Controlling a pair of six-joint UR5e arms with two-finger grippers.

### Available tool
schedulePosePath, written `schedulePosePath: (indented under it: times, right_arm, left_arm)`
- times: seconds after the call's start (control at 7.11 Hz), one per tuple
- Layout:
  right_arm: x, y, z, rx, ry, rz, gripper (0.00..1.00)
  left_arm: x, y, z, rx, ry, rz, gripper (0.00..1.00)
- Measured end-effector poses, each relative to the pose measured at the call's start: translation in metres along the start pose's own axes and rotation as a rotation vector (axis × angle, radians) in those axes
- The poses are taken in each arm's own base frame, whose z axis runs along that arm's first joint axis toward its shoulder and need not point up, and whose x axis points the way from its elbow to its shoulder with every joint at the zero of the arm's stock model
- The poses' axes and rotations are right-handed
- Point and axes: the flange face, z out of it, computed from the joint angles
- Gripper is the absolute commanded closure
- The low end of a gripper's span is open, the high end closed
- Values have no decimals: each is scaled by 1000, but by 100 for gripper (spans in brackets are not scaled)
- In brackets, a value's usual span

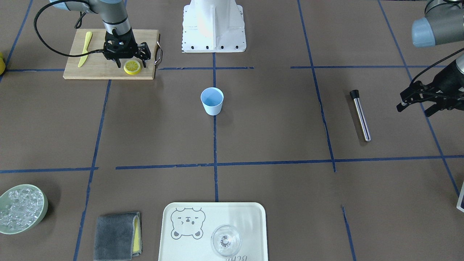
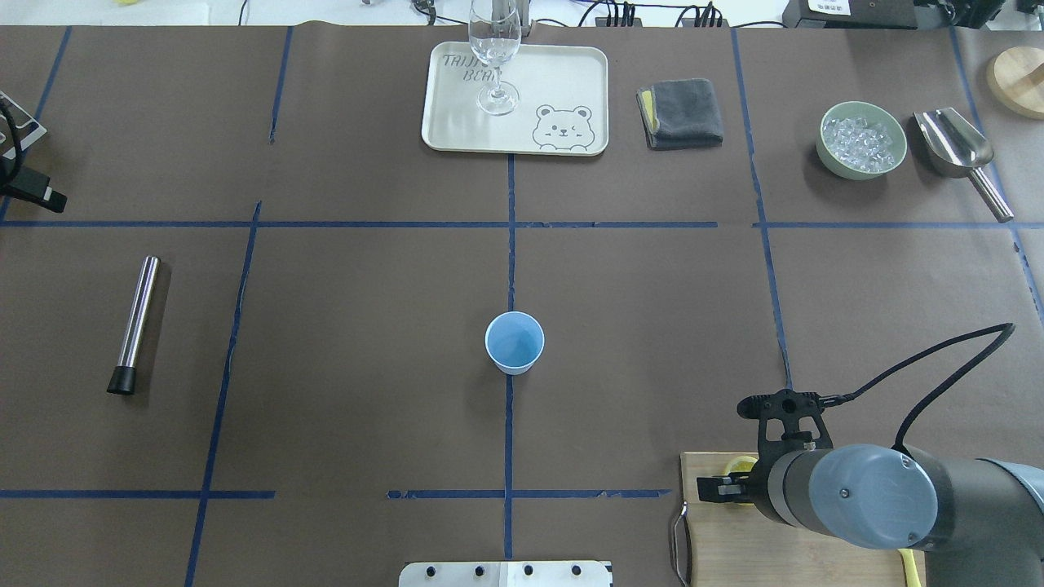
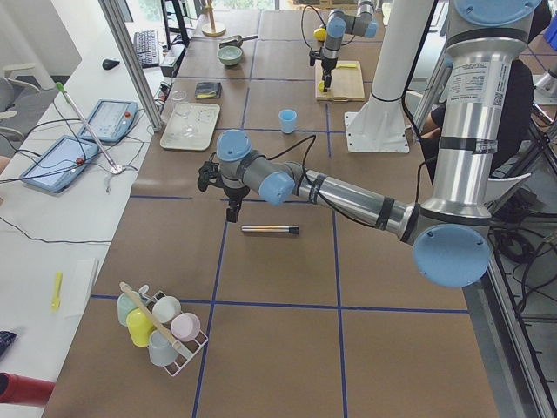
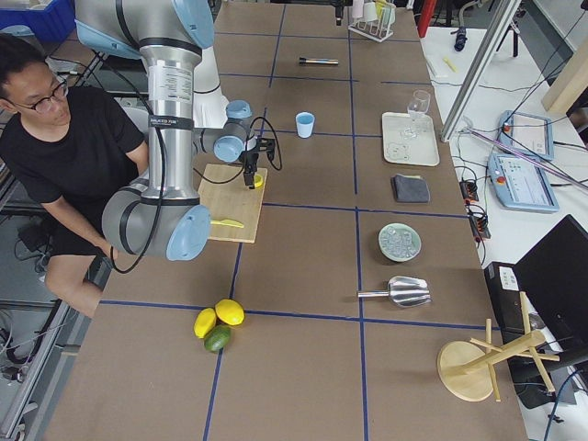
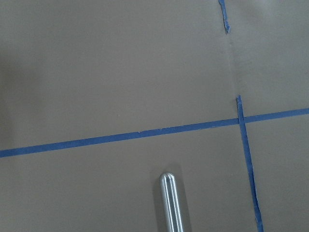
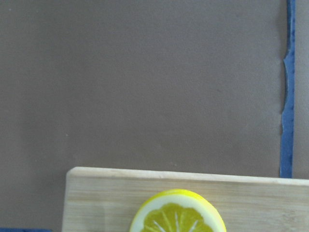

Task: Squeeze lemon into cup
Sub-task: 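Close the right gripper on the edge of the lemon slice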

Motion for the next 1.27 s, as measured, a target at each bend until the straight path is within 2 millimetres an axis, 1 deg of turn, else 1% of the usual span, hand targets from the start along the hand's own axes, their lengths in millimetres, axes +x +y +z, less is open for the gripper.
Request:
schedulePosePath:
  times: [0.14,0.7,0.84,1.12,1.27]
  right_arm:
    - [-1,0,-2,1,-5,1,26]
    - [1,0,-4,1,-2,2,26]
    - [2,0,-4,1,-2,2,30]
    - [2,-1,-4,1,-2,3,34]
    - [2,-1,-4,1,-2,3,34]
  left_arm:
    - [0,0,0,0,0,0,0]
    - [0,0,0,1,-1,1,0]
    - [1,0,-1,2,0,2,0]
    - [1,0,-1,3,0,3,0]
    - [1,0,-2,3,0,2,0]
